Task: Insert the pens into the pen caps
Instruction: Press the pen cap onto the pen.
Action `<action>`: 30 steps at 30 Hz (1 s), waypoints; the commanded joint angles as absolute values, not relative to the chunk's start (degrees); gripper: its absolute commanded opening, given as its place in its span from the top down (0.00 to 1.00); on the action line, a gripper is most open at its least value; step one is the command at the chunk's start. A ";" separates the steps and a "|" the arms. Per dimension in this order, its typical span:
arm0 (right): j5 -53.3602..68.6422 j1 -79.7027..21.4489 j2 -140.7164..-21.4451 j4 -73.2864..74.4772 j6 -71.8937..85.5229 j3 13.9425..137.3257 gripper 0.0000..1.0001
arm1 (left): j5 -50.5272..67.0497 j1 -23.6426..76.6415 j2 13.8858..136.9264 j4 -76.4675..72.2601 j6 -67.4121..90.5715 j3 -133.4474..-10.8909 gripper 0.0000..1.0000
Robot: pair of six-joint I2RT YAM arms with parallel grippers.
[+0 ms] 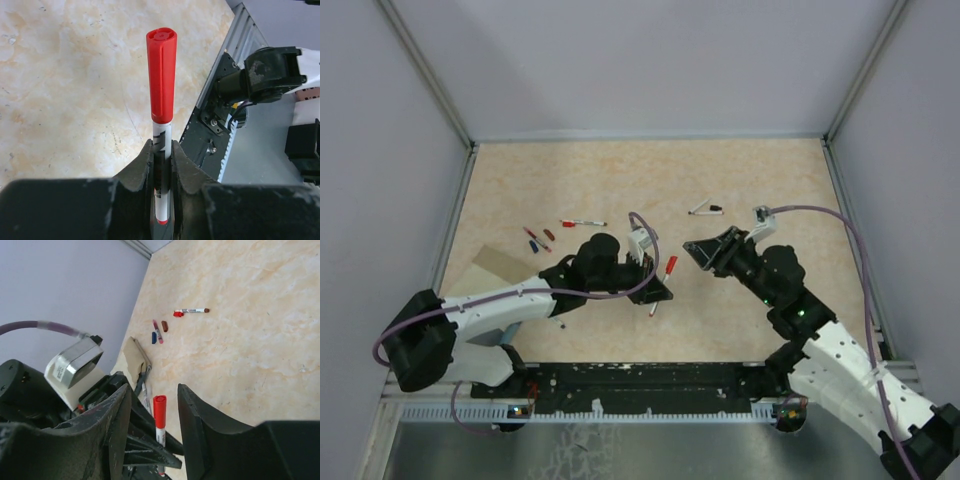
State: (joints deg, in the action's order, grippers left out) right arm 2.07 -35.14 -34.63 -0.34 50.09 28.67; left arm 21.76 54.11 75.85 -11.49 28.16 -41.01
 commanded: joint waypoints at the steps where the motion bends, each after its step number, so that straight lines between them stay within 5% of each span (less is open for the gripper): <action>1: 4.38 -35.42 -38.64 -2.50 48.15 32.49 0.57 | 25.37 53.83 74.17 -15.86 27.25 -40.64 1.00; 21: 13.10 -35.42 -44.55 -9.17 49.14 30.21 0.56 | 26.69 53.84 75.94 -16.38 27.35 -42.27 1.00; 30: 14.24 -35.42 -45.38 -9.94 49.39 29.54 0.64 | 27.07 53.79 76.38 -16.78 27.75 -42.66 1.00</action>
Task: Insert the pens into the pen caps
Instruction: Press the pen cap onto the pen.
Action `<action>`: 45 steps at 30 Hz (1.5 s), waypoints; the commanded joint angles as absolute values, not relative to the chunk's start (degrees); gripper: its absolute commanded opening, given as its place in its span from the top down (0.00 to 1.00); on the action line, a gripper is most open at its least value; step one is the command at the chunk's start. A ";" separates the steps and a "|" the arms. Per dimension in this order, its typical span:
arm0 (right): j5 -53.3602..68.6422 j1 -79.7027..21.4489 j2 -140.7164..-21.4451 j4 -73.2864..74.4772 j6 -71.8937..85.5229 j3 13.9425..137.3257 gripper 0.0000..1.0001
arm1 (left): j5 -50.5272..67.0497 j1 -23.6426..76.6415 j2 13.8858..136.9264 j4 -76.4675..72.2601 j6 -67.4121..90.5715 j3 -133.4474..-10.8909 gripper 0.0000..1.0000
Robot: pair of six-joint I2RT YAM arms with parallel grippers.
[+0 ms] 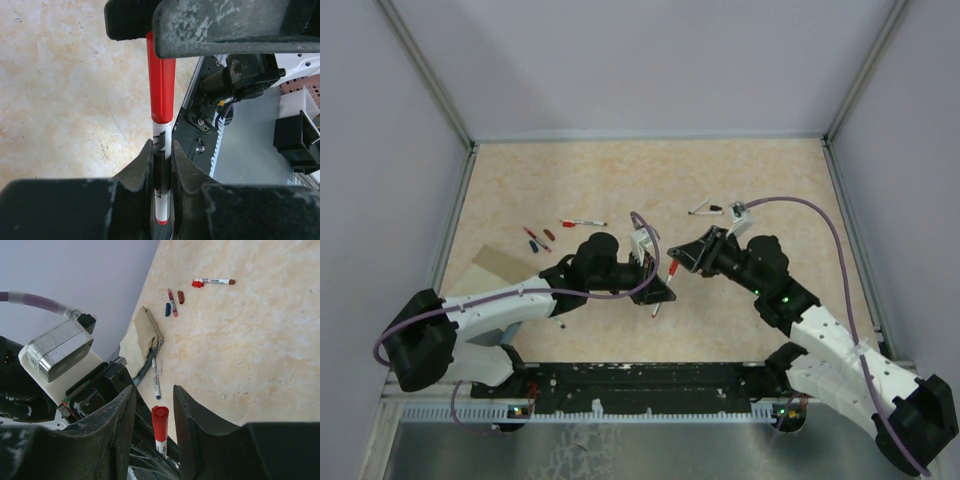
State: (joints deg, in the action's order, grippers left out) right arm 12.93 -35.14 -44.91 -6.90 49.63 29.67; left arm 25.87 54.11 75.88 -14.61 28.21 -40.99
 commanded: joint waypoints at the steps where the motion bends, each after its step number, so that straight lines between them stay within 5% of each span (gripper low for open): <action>1: 14.44 -35.42 -45.43 -10.14 49.51 29.49 0.65 | 26.98 53.79 76.40 -16.79 27.78 -42.68 1.00; 13: 16.00 -35.49 -46.56 -12.07 50.45 27.75 0.75 | 25.56 53.84 76.59 -16.09 27.95 -44.67 1.00; 19: 16.18 -35.51 -46.17 -12.39 50.42 27.25 1.00 | 25.00 53.83 77.07 -15.93 28.11 -45.78 1.00; 31: 5.34 -48.17 -50.36 -4.06 48.93 24.91 1.00 | 16.19 53.84 75.91 -14.32 25.90 -52.19 1.00; 45: -6.87 -70.82 -65.75 -22.25 61.11 14.53 1.00 | 9.85 53.82 72.95 -15.96 23.54 -59.81 1.00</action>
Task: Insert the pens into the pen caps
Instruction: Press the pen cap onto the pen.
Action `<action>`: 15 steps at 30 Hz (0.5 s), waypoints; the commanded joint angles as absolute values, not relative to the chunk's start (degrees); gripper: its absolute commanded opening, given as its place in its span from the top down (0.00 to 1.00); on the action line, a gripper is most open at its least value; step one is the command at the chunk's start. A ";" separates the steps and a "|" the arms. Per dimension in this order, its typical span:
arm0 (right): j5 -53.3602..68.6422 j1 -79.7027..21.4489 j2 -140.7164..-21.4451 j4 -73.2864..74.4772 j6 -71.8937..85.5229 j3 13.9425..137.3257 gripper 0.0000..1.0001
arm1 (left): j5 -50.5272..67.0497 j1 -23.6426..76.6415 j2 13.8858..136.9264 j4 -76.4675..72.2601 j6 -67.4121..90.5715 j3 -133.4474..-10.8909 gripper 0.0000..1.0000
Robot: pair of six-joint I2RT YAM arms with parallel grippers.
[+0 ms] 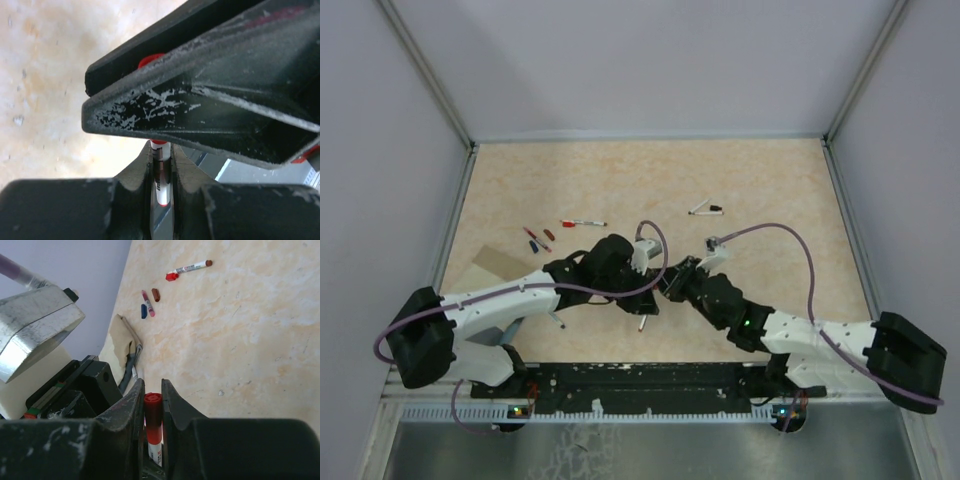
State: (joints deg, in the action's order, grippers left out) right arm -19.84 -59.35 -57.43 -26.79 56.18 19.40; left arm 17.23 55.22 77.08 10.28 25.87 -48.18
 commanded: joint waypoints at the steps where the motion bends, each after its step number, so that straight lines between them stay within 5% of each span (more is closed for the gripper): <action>1: -7.52 -72.16 -67.41 -23.66 61.81 14.25 1.00 | 9.64 53.79 72.76 -15.79 23.44 -60.24 1.00; 8: -11.35 -77.17 -71.20 -27.37 65.51 13.22 1.00 | 8.57 53.80 71.21 -13.19 21.96 -63.69 1.00; 15: -18.44 -75.15 -58.38 -8.41 60.93 22.20 1.00 | 11.17 53.80 67.46 -12.64 22.44 -59.06 1.00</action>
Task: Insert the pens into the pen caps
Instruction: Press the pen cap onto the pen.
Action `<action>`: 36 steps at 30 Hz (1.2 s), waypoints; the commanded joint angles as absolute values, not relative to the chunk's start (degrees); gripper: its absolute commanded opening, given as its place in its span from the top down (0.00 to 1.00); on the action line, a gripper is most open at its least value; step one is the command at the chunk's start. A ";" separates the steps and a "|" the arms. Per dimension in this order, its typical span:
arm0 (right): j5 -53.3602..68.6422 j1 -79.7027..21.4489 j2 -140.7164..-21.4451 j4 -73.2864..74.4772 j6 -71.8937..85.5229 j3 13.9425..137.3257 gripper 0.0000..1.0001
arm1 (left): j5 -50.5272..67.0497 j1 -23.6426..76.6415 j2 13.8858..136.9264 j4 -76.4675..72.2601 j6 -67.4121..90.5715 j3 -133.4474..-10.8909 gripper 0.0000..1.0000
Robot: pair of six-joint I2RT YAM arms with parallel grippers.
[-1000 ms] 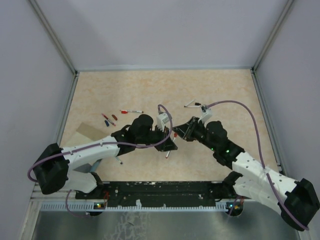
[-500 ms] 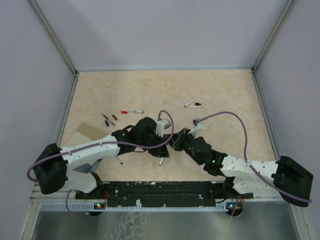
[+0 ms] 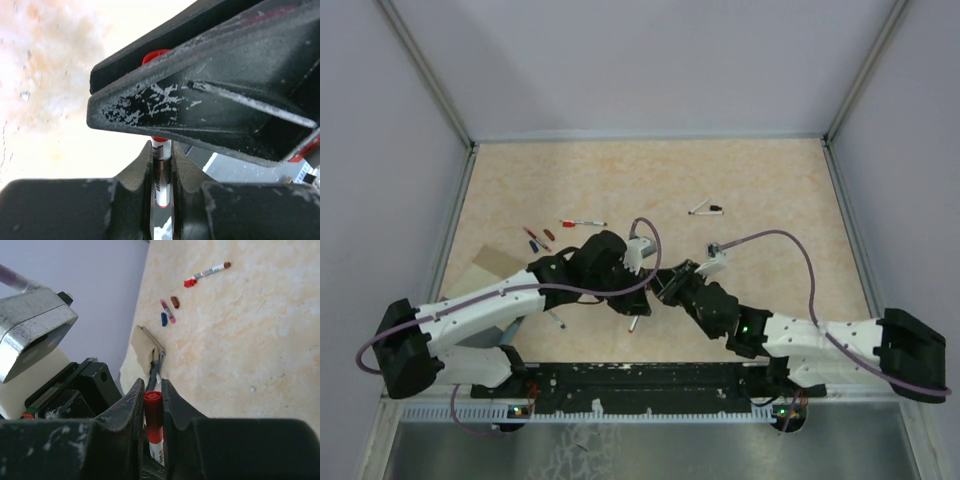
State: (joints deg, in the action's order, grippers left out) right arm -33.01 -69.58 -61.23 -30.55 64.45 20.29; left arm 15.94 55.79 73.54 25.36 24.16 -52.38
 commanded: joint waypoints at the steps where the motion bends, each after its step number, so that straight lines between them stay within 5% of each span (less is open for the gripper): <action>1: -18.87 -74.23 -56.85 -6.53 60.66 22.96 1.00 | 11.37 53.72 66.72 -12.60 22.56 -58.16 1.00; 9: -24.37 -71.94 -45.88 7.29 58.48 28.82 1.00 | 11.70 53.79 60.39 -11.54 23.24 -53.22 1.00; 18: -25.21 -71.72 -41.74 4.63 58.57 29.48 1.00 | 12.92 53.82 59.30 -11.08 24.62 -51.21 1.00; 29: -26.69 -71.74 -37.53 0.73 55.01 33.32 0.69 | 14.03 53.79 59.50 -7.21 24.03 -50.46 1.00; 36: -27.95 -71.73 -31.91 4.69 53.46 33.12 0.64 | 14.84 53.83 56.82 -4.36 23.41 -49.83 1.00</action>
